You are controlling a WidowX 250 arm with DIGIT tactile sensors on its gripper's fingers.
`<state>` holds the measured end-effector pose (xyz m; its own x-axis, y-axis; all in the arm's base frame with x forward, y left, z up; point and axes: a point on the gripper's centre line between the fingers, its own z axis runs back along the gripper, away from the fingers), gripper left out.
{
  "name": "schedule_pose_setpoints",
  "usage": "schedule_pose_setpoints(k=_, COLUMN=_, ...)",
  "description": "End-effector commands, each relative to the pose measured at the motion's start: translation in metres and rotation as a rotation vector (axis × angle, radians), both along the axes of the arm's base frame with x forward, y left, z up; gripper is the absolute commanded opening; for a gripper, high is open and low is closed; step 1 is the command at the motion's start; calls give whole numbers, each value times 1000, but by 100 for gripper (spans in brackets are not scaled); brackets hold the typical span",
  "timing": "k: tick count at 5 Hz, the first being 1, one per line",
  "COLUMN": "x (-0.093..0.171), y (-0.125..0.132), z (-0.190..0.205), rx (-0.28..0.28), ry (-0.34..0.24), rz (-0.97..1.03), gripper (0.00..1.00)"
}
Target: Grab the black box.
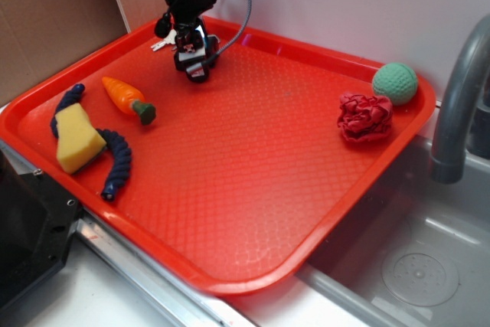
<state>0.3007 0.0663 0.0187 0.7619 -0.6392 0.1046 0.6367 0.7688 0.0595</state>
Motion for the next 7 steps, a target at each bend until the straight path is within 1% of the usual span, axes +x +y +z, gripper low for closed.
schedule_pose_setpoints(k=1, x=-8, y=-23, z=4, rx=10, ry=27, rz=-44, gripper=86)
schedule_pose_setpoints(k=2, x=-9, y=-21, z=1, rx=-43, ry=54, rz=-10, gripper=0)
schedule_pose_setpoints(k=3, x=-16, y=-15, z=22, rx=-70, ry=71, rz=90, gripper=0)
schedule_pose_setpoints(k=4, x=-42, y=-10, z=72, rx=-126, ry=81, rz=339, gripper=0)
schedule_pose_setpoints(k=5, x=-65, y=-39, z=122, rx=-169, ry=49, rz=483, gripper=0)
schedule_pose_setpoints(k=6, x=-78, y=-71, z=171, rx=-141, ry=44, rz=534, gripper=0)
schedule_pose_setpoints(k=7, x=-75, y=-77, z=192, rx=-134, ry=80, rz=560, gripper=0)
